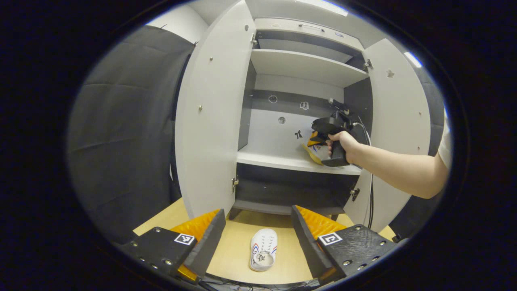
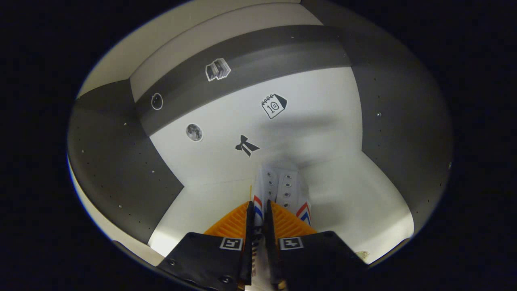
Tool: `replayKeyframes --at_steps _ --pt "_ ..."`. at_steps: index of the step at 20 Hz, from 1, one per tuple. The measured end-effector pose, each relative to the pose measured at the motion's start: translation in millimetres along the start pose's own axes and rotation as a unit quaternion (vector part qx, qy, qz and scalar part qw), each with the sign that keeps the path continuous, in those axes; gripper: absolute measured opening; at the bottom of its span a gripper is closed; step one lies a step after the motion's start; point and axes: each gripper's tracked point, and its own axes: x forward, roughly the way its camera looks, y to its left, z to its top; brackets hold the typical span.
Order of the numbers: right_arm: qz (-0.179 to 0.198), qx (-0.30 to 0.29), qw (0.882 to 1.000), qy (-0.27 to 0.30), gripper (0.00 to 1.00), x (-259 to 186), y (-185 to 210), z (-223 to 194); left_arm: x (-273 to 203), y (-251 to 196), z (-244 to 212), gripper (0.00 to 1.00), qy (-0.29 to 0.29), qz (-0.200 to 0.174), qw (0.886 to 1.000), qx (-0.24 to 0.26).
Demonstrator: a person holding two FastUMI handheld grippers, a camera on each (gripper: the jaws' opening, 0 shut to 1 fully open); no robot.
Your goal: Grab one shoe with the right hand and put it into the shoe cabinet, grab the other shoe with the left hand and put it into the shoe cabinet; then close the right door with the right hand and the left door with the left hand.
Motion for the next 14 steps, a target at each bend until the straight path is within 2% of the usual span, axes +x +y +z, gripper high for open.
replayKeyframes --at_steps 1,2,3,6,13,14 --pt "0.002 -0.003 1.0 -0.007 0.15 -4 3 3 -1 2 0 0.92 0.001 -0.002 1.0 -0.001" --pt "0.0 -0.006 1.0 -0.017 0.27 -9 7 7 -3 4 0 0.94 0.0 -0.004 1.0 0.0" --pt "0.002 -0.011 1.0 -0.026 0.37 -19 11 8 -6 7 2 0.92 -0.001 -0.005 1.0 0.004" --pt "0.005 -0.027 0.999 -0.046 0.98 -49 22 5 -20 19 3 0.94 -0.006 -0.007 1.0 0.015" --pt "-0.013 -0.082 0.987 -0.141 0.98 -161 39 8 -49 30 -29 0.94 0.011 -0.051 0.998 0.026" --pt "-0.013 -0.086 0.986 -0.143 0.92 -175 39 6 -50 28 -35 0.94 0.016 -0.06 0.998 0.031"
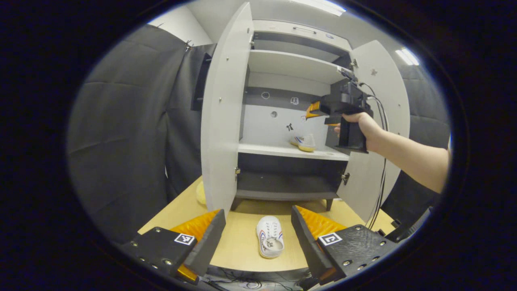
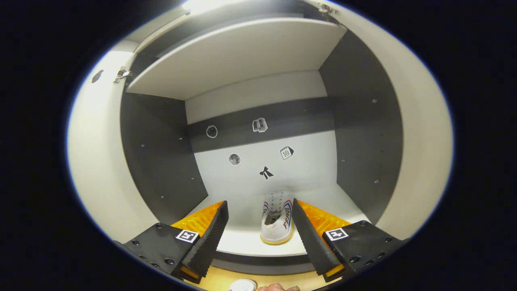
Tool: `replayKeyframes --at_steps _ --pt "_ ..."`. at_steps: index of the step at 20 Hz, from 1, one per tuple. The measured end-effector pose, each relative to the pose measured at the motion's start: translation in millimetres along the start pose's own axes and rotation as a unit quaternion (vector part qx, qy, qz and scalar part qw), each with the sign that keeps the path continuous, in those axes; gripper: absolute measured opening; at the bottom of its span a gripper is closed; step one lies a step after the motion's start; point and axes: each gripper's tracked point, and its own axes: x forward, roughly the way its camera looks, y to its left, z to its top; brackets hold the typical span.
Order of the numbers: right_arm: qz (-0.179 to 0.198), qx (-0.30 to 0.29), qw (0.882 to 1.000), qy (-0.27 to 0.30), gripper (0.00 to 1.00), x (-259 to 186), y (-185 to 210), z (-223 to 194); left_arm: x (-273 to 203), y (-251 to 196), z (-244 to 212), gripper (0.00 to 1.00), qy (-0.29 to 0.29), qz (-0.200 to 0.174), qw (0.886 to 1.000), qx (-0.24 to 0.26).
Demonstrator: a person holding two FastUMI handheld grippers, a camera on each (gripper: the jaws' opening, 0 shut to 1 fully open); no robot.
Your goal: Grab one shoe with the right hand and put it into the shoe cabinet, grab the other shoe with the left hand and put it into the shoe cabinet; then close the right door with the right hand and the left door with the left hand.
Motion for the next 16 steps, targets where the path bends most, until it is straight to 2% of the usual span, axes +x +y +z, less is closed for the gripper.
replayKeyframes --at_steps 1,4,5,6,8,9,14,16 --pt "-0.001 -0.003 1.0 -0.002 0.98 -16 0 1 0 -3 -8 0.94 0.007 -0.008 1.0 0.003" --pt "-0.01 -0.014 1.0 -0.007 0.98 -53 -7 -1 6 -13 -19 0.92 0.014 -0.031 0.999 0.006" --pt "-0.014 -0.017 1.0 -0.005 0.92 -66 -12 -6 10 -16 -23 0.92 0.016 -0.037 0.999 0.006" --pt "-0.018 -0.017 1.0 -0.003 0.98 -78 -16 -11 16 -19 -28 0.94 0.018 -0.043 0.999 0.007" --pt "-0.023 -0.004 1.0 0.002 0.98 -97 -26 -25 30 -27 -43 0.94 0.029 -0.054 0.998 0.012" --pt "-0.028 0.0 1.0 0.006 1.0 -106 -33 -36 37 -31 -51 0.94 0.034 -0.061 0.997 0.017" --pt "-0.038 -0.011 0.997 0.063 0.98 -146 -55 -104 78 -42 -93 0.94 0.069 -0.087 0.993 0.041" --pt "-0.039 -0.003 0.996 0.076 0.98 -161 -58 -123 99 -40 -107 0.92 0.078 -0.092 0.991 0.053"
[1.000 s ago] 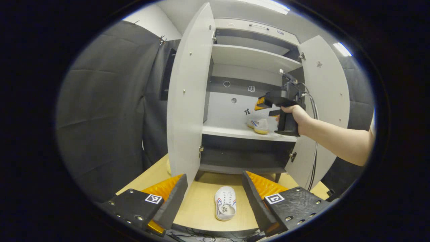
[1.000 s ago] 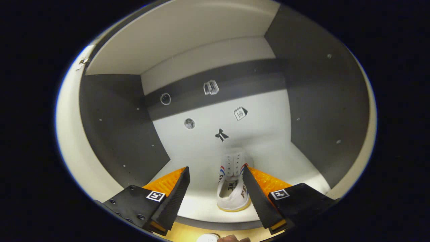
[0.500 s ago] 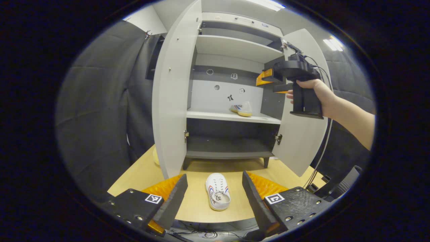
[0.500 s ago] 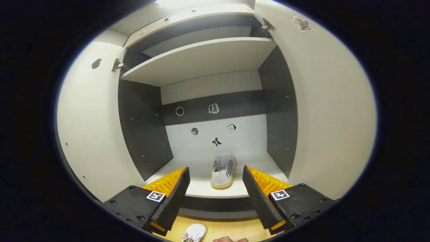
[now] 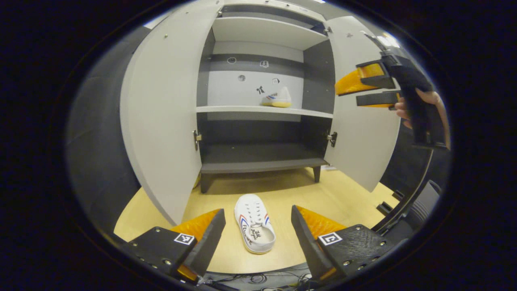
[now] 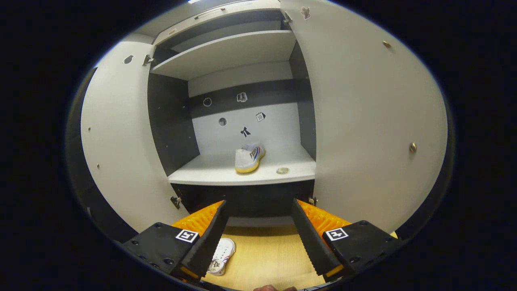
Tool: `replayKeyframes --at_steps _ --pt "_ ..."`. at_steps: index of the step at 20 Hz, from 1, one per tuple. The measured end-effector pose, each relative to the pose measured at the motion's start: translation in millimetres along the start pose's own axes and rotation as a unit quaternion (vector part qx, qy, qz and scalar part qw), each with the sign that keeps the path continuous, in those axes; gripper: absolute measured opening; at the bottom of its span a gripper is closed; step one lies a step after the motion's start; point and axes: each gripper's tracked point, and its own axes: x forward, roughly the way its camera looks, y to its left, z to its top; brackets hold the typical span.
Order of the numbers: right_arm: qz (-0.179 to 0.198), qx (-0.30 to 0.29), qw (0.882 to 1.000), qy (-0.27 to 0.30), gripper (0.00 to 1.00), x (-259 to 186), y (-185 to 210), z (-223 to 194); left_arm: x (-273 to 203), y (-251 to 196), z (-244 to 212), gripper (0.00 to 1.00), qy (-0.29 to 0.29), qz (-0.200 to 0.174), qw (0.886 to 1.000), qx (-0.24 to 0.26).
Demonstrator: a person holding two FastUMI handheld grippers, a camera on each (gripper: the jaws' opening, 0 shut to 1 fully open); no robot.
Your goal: Grab one shoe with the right hand and put it into the shoe cabinet, grab the other shoe with the left hand and put it into the shoe cabinet; then close the right door with the right hand and the left door with the left hand.
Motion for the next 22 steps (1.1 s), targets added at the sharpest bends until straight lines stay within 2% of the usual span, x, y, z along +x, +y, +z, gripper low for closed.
replayKeyframes --at_steps 2,5,8,11,14,17,20,21,22 --pt "0.002 0.007 1.0 0.007 0.98 -17 -3 -20 24 2 -11 0.94 0.014 -0.008 1.0 0.008" --pt "-0.019 -0.017 0.999 0.024 0.98 -41 -20 -53 55 10 -28 0.92 0.04 -0.009 0.999 0.009" --pt "-0.039 -0.025 0.997 0.06 0.98 -66 -34 -88 85 17 -54 0.94 0.074 -0.014 0.997 -0.002" --pt "-0.07 -0.039 0.993 0.082 0.98 -99 -57 -117 105 33 -79 0.95 0.092 0.009 0.996 0.003" --pt "-0.094 -0.049 0.99 0.098 0.98 -130 -75 -133 117 34 -105 0.93 0.124 -0.003 0.992 -0.024" --pt "-0.136 -0.05 0.983 0.11 1.0 -153 -105 -140 126 31 -120 0.92 0.147 -0.019 0.988 -0.051" --pt "-0.176 -0.027 0.977 0.121 1.0 -172 -130 -143 136 32 -136 0.58 0.175 -0.011 0.982 -0.067" --pt "-0.19 -0.023 0.974 0.121 0.96 -181 -139 -145 137 31 -140 0.56 0.183 -0.013 0.98 -0.074" --pt "-0.204 -0.017 0.971 0.122 1.0 -189 -148 -145 138 32 -140 0.59 0.184 -0.015 0.979 -0.08"
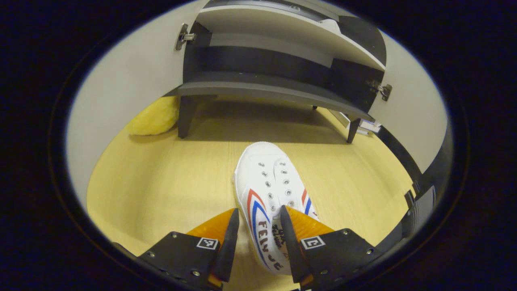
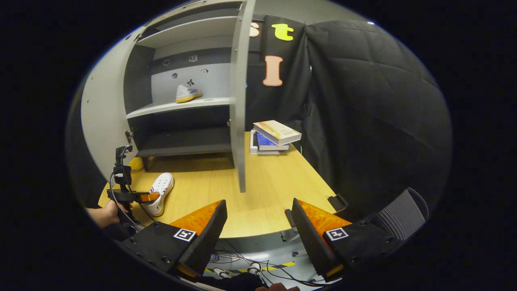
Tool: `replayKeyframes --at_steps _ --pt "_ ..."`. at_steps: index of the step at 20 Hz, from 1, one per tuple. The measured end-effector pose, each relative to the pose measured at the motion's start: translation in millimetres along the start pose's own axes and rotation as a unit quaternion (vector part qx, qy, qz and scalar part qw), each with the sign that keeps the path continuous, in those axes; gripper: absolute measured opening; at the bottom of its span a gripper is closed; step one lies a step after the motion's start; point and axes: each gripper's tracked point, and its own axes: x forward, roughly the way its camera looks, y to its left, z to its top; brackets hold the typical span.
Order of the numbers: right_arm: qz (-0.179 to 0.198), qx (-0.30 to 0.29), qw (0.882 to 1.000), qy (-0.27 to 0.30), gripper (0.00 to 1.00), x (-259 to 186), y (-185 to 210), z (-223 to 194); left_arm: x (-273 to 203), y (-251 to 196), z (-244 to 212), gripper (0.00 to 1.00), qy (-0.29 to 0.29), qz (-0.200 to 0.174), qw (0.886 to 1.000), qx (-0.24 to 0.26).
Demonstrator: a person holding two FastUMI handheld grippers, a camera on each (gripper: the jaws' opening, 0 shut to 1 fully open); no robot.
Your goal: Grab one shoe with the right hand and put it into the shoe cabinet, grab the other shoe with the left hand and put it into the shoe cabinet; then close the right door with the right hand and the left door with the left hand.
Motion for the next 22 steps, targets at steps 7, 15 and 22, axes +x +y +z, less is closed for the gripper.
replayKeyframes --at_steps 7,15,22 --pt "-0.089 0.053 0.995 -0.012 1.0 -19 -69 -6 1 2 -5 0.4 0.049 0.001 0.999 -0.012" --pt "-0.148 0.077 0.984 -0.065 0.96 -24 -119 24 -4 8 7 0.11 0.056 0.034 0.998 -0.022" --pt "-0.16 0.068 0.978 -0.118 0.96 15 -154 90 -37 1 57 0.02 0.016 0.034 0.999 -0.007"
